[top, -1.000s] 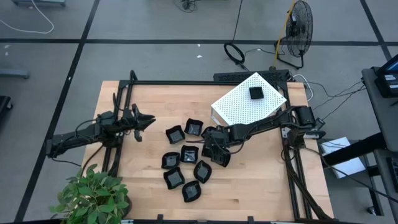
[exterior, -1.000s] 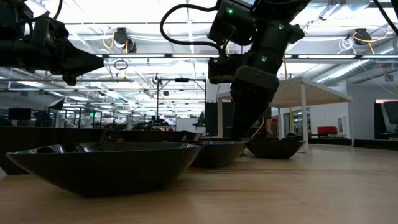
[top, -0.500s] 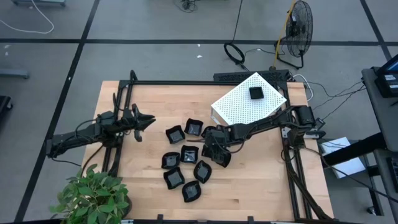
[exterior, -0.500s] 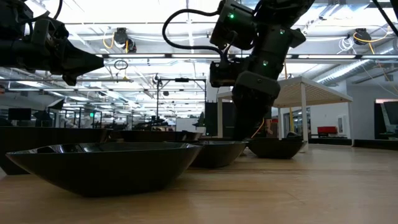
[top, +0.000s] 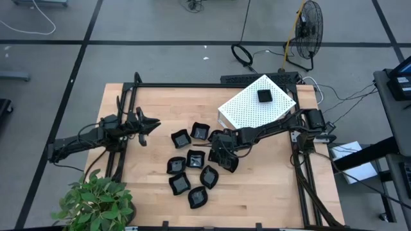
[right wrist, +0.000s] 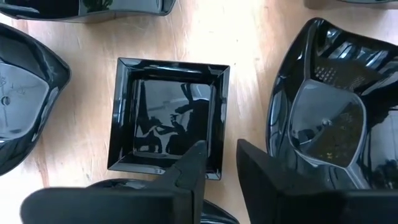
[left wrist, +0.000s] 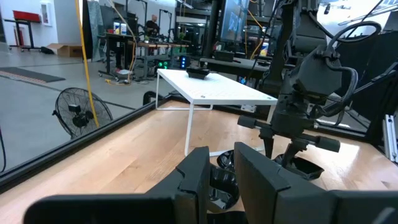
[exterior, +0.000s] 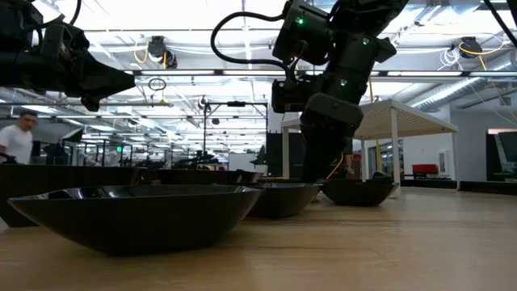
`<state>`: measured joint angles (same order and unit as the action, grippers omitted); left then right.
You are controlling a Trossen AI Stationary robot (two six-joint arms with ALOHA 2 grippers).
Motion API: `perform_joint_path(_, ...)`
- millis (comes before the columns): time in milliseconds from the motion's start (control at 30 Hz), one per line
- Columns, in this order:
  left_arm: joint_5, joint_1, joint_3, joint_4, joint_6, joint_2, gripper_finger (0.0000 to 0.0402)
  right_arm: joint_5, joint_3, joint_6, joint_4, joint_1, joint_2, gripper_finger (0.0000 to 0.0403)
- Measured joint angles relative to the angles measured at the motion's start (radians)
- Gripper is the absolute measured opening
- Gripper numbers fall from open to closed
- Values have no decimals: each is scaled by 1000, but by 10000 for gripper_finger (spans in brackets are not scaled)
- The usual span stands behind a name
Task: Pick & Place Mini shaped plates
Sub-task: Stack the black square plate on top of the black square plates on the shelf
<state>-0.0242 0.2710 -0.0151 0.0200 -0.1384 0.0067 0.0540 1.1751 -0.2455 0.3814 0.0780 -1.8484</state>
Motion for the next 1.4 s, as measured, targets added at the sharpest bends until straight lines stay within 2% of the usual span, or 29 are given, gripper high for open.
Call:
perform_joint_path(967, 0, 0, 0, 0, 0, 0, 76, -3, -1, 3, 6, -14, 0, 3)
perform_joint_path(1400, 0, 0, 0, 0, 0, 0, 77, -4, -1, 26, 22, -14, 10, 0)
